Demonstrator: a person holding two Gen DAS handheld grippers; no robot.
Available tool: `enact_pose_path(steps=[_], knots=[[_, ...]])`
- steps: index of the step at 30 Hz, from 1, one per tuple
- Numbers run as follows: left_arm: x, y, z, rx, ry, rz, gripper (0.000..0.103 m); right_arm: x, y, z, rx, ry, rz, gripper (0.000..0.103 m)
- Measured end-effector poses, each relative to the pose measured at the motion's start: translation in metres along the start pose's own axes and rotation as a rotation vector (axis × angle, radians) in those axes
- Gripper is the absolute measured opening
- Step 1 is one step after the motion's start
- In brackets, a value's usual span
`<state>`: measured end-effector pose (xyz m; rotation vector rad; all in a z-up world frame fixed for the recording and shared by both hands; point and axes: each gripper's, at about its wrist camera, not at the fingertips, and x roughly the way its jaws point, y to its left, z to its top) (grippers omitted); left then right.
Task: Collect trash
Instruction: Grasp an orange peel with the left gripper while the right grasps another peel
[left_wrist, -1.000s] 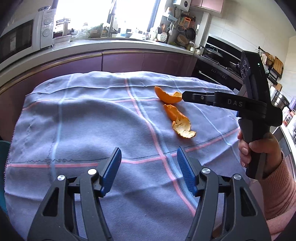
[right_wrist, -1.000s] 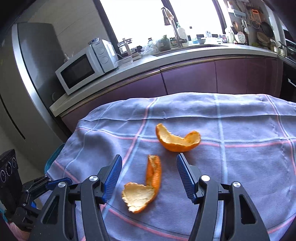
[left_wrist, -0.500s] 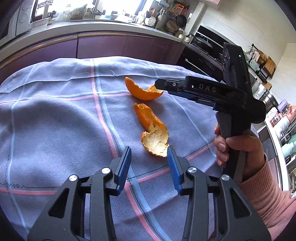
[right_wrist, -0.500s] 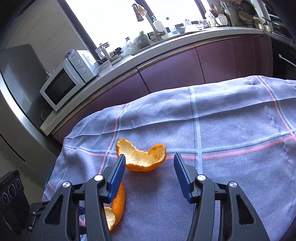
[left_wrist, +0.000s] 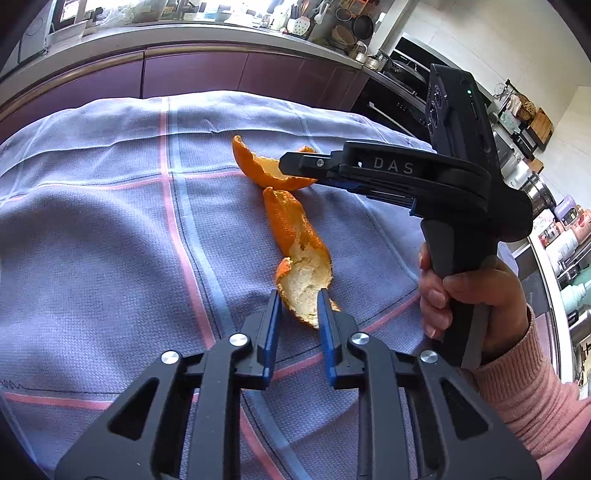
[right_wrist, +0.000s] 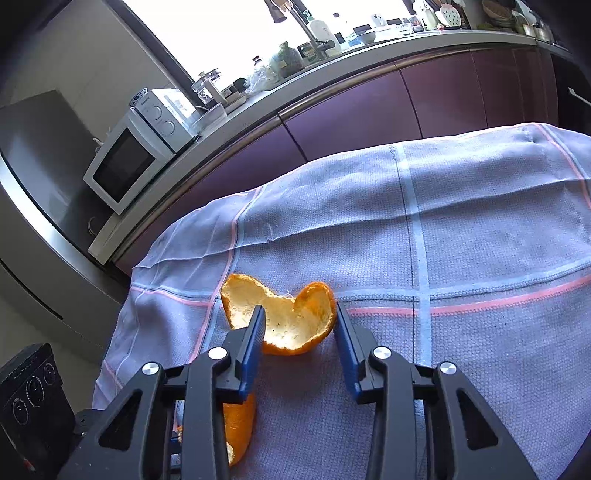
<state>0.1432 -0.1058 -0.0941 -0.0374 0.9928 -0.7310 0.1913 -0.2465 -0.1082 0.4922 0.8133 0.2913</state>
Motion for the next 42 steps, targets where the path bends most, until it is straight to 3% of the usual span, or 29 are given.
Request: enact_pose_path(steps=[2, 7, 29, 38, 42], knots=[[0.001, 0.004, 0.001, -0.017, 0.001, -0.007, 0.012, 0.001, -0.002, 0.0, 0.009, 0.008, 0.012, 0.018], [-0.002, 0.007, -0.001, -0.026, -0.011, -0.004, 0.005, -0.004, 0.0, -0.002, 0.003, 0.0, 0.015, 0.013], [-0.069, 0.033, -0.032, -0.015, -0.105, 0.076, 0.004, -0.039, 0.018, -0.024, 0.012, -0.066, 0.114, 0.012], [-0.075, 0.062, -0.047, -0.09, -0.077, 0.078, 0.005, -0.031, 0.035, -0.04, -0.006, -0.028, 0.146, 0.012], [-0.066, 0.065, -0.048, -0.094, -0.061, 0.083, 0.013, -0.029, 0.037, -0.043, -0.006, -0.02, 0.146, 0.012]])
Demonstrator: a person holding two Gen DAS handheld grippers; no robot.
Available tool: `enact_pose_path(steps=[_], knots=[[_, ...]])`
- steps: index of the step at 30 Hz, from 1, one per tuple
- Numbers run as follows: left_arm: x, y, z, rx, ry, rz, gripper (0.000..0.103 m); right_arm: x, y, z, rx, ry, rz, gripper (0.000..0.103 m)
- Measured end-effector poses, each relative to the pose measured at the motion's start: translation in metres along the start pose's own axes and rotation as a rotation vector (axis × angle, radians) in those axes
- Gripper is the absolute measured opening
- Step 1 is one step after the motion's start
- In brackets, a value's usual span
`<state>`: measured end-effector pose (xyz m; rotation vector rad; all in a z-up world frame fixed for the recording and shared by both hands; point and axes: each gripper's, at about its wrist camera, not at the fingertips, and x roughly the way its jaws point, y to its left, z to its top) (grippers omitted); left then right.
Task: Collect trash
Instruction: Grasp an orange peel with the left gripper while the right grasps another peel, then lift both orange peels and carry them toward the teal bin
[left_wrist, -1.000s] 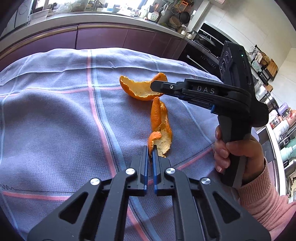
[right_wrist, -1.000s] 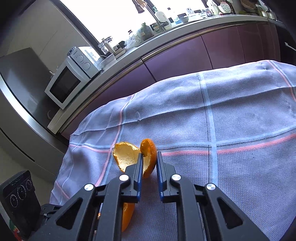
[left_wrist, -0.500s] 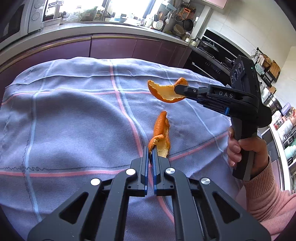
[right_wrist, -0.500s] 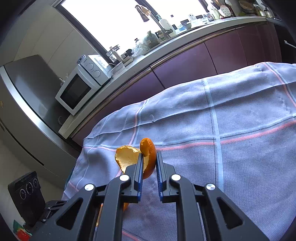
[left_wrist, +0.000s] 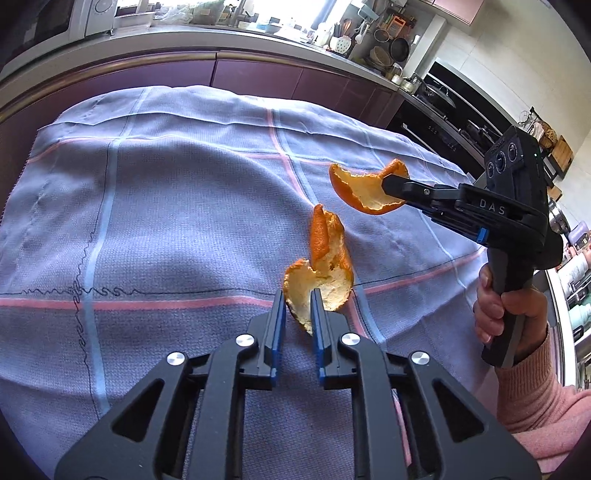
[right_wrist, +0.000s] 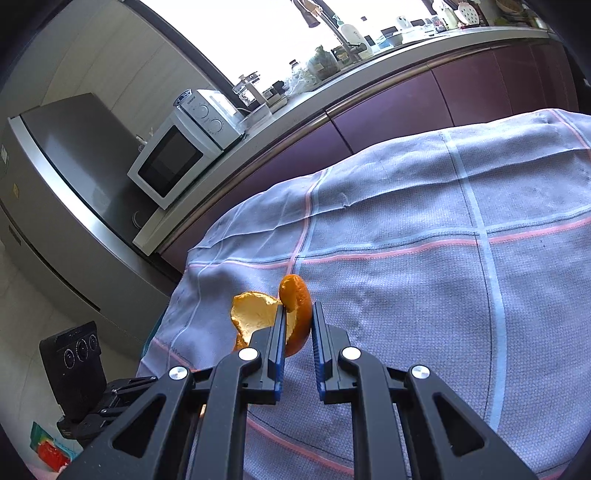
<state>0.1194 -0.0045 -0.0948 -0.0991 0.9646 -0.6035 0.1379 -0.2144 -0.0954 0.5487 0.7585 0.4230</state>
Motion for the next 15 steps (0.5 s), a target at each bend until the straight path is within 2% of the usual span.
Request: enact_pose_path(steps=[5, 7, 15], knots=[[0.005, -0.002, 0.001, -0.005, -0.001, -0.007, 0.013, 0.001, 0.0, -0.001, 0.006, 0.005, 0.001, 0.012], [0.005, -0.003, 0.001, -0.003, -0.003, -0.007, 0.008, 0.0, 0.002, -0.002, 0.004, 0.004, 0.003, 0.012], [-0.008, -0.007, -0.002, 0.01, -0.042, -0.007, 0.005, -0.006, 0.01, -0.004, -0.004, -0.006, 0.023, 0.012]])
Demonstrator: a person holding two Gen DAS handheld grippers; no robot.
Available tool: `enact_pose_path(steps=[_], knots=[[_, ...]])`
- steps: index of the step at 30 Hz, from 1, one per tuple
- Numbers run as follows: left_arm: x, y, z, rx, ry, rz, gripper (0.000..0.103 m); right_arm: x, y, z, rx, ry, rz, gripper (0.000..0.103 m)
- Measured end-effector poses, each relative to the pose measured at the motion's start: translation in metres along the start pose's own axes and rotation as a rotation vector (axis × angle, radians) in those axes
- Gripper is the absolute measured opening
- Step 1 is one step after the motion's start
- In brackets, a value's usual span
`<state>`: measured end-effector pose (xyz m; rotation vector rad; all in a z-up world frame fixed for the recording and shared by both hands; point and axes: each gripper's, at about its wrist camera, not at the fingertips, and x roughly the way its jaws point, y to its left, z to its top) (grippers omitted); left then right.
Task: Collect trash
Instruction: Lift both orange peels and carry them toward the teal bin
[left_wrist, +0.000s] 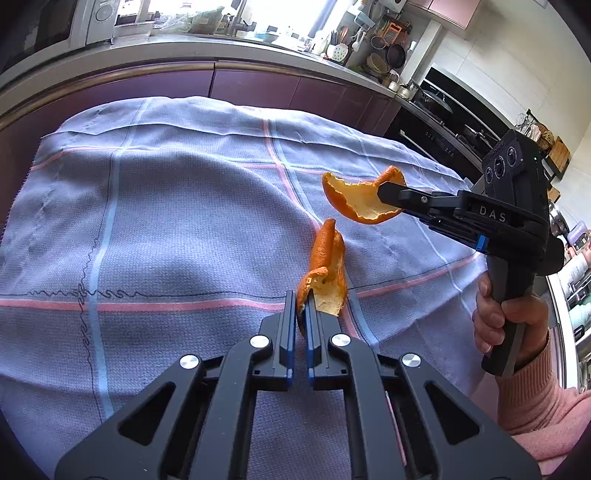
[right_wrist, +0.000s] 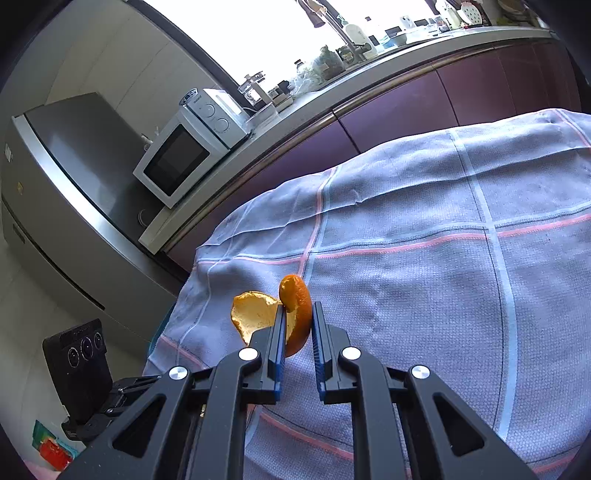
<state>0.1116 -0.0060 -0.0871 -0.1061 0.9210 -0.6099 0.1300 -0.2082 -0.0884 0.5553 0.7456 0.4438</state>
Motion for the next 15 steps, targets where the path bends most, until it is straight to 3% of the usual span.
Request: enact_pose_path(steps=[15], knots=[[-0.046, 0.016, -0.004, 0.0, -0.085, 0.037, 0.005, 0.006, 0.034, -0.006, -0.039, 0.005, 0.05, 0.012]])
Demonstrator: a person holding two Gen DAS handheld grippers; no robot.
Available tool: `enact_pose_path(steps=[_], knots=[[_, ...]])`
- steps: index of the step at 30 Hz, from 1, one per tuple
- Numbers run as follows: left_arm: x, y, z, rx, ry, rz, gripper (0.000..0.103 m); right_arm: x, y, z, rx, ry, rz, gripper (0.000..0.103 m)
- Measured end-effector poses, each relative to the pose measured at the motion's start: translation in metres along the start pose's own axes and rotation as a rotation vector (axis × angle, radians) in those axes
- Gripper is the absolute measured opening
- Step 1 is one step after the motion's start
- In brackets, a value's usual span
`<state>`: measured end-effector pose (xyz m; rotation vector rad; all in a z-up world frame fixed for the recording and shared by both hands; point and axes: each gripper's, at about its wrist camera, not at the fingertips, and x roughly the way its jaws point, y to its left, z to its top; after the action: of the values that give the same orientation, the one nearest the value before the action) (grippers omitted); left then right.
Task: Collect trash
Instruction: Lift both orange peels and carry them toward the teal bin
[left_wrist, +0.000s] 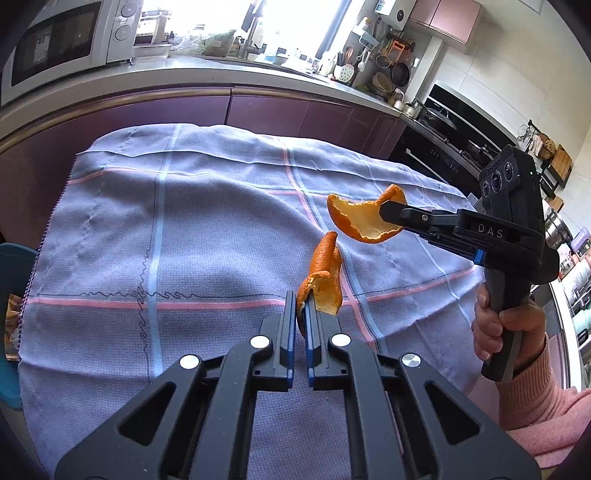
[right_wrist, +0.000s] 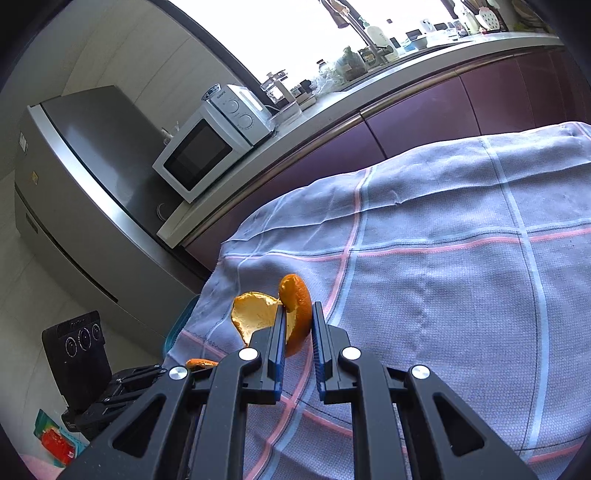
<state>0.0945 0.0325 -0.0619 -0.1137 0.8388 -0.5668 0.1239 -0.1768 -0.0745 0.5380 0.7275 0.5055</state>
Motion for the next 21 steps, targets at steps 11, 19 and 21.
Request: enact_pose_path(steps=[11, 19, 21], knots=[[-0.027, 0.02, -0.003, -0.015, -0.038, 0.045, 0.005, 0.016, 0.022, -0.001, -0.027, 0.019, 0.035, 0.012], [-0.044, 0.032, -0.003, -0.03, -0.063, 0.07, 0.005, 0.026, 0.036, -0.002, -0.044, 0.033, 0.054, 0.012], [-0.048, 0.035, -0.003, -0.034, -0.068, 0.076, 0.005, 0.028, 0.039, -0.002, -0.047, 0.037, 0.061, 0.012]])
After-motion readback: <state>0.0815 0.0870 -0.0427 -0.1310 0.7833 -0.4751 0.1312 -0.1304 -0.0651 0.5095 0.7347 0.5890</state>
